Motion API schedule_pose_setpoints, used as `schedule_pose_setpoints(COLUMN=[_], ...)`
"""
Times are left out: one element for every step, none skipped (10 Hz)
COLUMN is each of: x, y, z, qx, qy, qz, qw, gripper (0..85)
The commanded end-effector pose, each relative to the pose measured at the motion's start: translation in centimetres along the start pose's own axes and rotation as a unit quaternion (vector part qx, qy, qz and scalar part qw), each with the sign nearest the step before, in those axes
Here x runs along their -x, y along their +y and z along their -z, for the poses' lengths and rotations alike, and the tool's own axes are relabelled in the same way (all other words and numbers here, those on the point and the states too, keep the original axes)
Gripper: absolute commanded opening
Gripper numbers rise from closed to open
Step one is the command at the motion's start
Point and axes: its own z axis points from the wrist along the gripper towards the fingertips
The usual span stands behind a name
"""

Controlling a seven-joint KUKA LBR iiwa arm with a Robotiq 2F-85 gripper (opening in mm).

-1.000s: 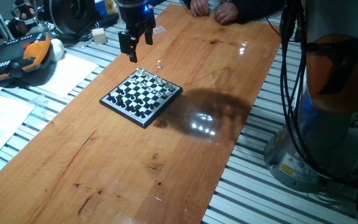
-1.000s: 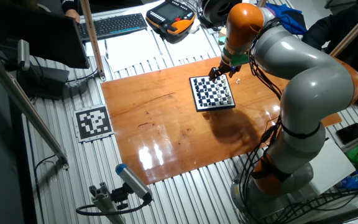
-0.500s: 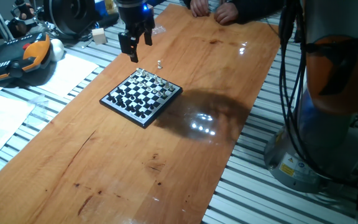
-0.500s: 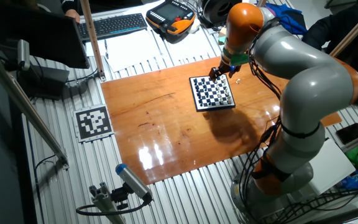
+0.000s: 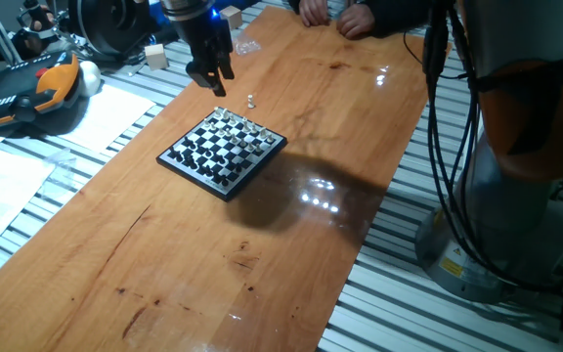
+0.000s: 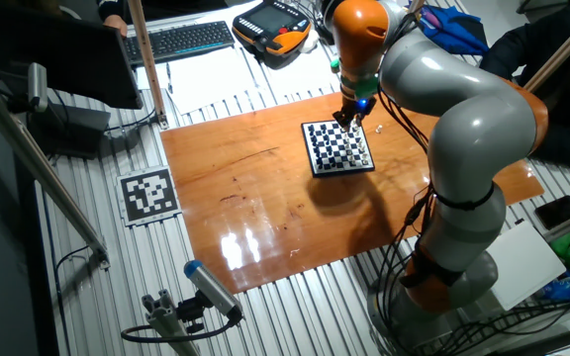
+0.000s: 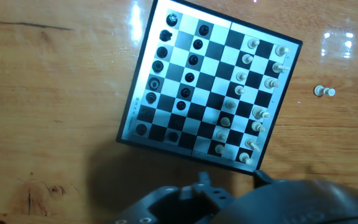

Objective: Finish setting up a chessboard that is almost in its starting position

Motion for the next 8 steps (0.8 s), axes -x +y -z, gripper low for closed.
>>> schedule_pose_setpoints(x=[0.0, 0.0, -0.01, -0.01, 0.0, -0.01, -0.01, -0.02], y=[0.0, 0.0, 0.0, -0.01, -0.01, -0.01, -0.01, -0.01], z=[0.01, 0.01, 0.0, 0.0, 0.0, 0.0, 0.0, -0.01], qx=[0.0, 0.0, 0.0, 0.001, 0.001, 0.001, 0.001, 0.001], qy=[0.0, 0.0, -0.001, -0.001, 0.0, -0.001, -0.001, -0.002], qz=[0.0, 0.001, 0.003, 0.003, 0.004, 0.006, 0.007, 0.004], qw=[1.0, 1.0, 1.0, 1.0, 1.0, 1.0, 1.0, 1.0], gripper=[0.0, 0.0, 0.0, 0.0, 0.0, 0.0, 0.0, 0.0])
